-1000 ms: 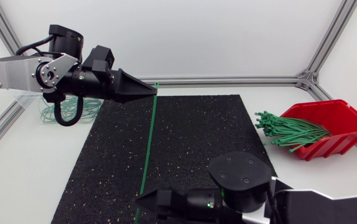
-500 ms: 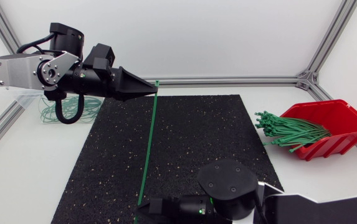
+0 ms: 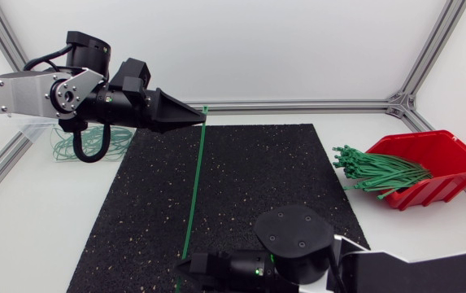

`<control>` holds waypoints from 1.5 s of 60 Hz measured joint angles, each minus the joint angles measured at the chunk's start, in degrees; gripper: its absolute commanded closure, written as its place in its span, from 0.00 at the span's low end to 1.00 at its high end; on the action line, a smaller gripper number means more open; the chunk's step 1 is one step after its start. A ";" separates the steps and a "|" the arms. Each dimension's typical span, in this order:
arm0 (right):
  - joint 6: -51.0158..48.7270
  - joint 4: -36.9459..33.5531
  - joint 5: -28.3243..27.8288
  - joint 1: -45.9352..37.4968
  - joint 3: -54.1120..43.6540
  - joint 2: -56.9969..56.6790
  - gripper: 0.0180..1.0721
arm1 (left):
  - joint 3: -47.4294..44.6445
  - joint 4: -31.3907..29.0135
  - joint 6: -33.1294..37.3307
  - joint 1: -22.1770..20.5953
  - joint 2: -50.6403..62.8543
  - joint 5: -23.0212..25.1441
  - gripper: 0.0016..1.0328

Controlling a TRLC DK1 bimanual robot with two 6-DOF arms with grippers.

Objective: Take a green cable tie from the red box, thread the tail through the head to close it, then place it in the transparent bin on the left.

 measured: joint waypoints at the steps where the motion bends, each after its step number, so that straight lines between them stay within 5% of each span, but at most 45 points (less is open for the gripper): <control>1: 0.00 0.00 0.00 0.00 0.00 0.00 0.77 | 0.00 0.00 0.00 0.00 0.00 0.00 0.96; 25: 0.00 0.00 0.98 -0.37 -0.94 -0.20 0.77 | 0.00 0.00 0.00 0.00 0.00 0.00 0.96; 36: 0.00 0.00 1.29 -0.37 -1.29 -0.24 0.89 | 0.00 0.00 0.00 -0.07 0.00 0.00 0.96; 51: 0.00 0.13 1.49 -0.37 -1.29 -0.24 0.89 | 0.00 -0.02 0.00 -0.28 0.00 0.00 0.96; 61: 0.00 0.31 1.51 -0.70 -1.29 -0.24 0.75 | 0.00 -0.44 0.00 -0.66 0.00 0.00 0.96; 90: 0.00 0.46 1.53 -1.07 -1.46 -0.87 0.77 | 0.00 -0.63 0.00 -1.16 0.00 0.00 0.96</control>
